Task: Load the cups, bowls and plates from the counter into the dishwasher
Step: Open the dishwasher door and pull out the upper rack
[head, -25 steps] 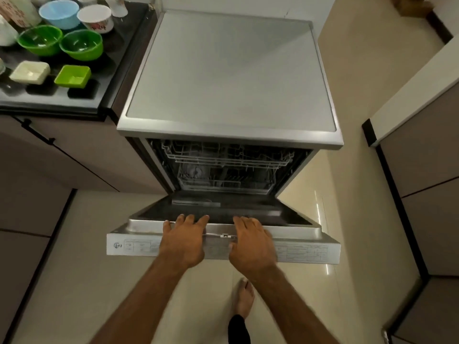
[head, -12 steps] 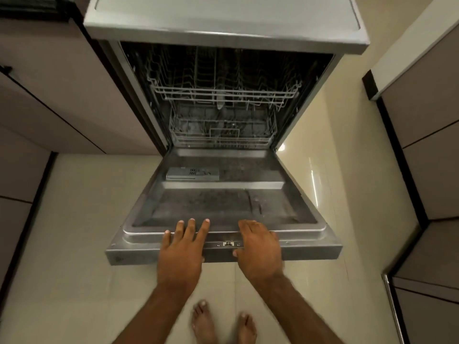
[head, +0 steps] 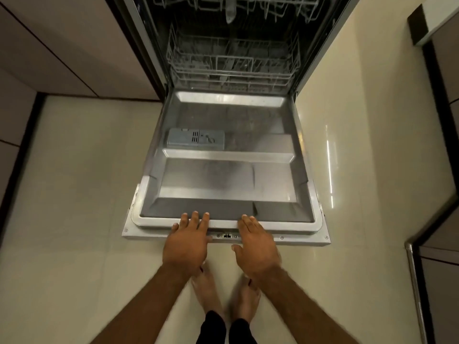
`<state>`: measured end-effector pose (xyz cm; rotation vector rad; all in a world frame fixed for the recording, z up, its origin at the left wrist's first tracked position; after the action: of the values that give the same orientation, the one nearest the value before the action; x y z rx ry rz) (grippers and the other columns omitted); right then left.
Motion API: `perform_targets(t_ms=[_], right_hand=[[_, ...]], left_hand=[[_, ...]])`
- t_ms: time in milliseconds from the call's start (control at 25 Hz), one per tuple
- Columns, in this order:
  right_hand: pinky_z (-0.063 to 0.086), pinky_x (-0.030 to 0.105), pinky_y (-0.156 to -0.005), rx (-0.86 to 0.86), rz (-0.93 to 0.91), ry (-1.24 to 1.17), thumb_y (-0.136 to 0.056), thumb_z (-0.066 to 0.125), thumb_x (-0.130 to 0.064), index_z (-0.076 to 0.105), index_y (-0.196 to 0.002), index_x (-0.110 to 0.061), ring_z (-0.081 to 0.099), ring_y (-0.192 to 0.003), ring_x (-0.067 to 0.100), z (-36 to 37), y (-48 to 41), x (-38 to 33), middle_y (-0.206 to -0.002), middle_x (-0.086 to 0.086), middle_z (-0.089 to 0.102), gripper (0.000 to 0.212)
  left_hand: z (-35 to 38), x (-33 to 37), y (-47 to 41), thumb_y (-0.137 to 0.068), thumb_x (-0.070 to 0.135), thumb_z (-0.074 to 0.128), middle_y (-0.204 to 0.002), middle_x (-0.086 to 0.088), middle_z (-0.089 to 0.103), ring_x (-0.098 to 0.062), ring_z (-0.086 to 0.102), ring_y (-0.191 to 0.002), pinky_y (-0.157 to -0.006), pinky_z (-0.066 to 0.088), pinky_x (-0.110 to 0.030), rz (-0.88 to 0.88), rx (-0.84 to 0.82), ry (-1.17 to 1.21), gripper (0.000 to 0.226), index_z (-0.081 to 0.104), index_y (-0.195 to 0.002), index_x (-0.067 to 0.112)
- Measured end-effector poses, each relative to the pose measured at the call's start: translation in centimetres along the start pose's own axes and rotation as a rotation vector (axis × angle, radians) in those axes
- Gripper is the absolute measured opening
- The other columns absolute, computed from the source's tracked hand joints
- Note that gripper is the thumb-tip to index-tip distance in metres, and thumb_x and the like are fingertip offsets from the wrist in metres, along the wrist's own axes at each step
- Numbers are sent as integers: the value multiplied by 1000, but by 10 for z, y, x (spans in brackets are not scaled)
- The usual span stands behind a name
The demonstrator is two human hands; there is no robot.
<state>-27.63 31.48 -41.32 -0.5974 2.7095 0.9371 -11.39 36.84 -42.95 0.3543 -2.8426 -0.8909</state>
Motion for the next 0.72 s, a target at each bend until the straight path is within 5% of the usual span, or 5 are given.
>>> perform_targets(t_ms=[160, 400, 720], right_hand=[[17, 41, -125, -92, 7, 16, -101, 50, -41, 10, -161, -17, 5, -156, 18, 46, -14, 17, -169, -1, 6, 76], [9, 34, -126, -165, -14, -3, -98, 56, -39, 5, -161, -13, -4, -156, 18, 97, -33, 36, -170, 0, -3, 85], [13, 40, -125, -252, -33, -10, -93, 63, -45, 2, -161, -16, -14, -154, 18, 132, -44, 51, -168, -3, -17, 97]], left_hand=[[47, -2, -12, -109, 35, 31, -173, -5, 3, -31, 4, -159, -125, 14, -44, 31, -46, 4, 66, -2, -164, 25], [103, -11, -31, -99, 22, 51, -172, -6, -11, -30, -9, -158, -126, 5, -40, 84, -171, 102, 89, -11, -163, 20], [134, -15, -50, -94, 24, 61, -171, -5, -15, -31, -13, -157, -127, 16, -45, 89, -278, 171, 100, -11, -163, 18]])
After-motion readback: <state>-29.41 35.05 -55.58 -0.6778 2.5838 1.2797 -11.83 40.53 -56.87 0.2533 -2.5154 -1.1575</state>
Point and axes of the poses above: each hand's wrist, its own y-axis away from the middle knuckle, its own z-axis out of the palm, x = y × z, the point moved 6 cm from there along -y, towards the middle knuckle
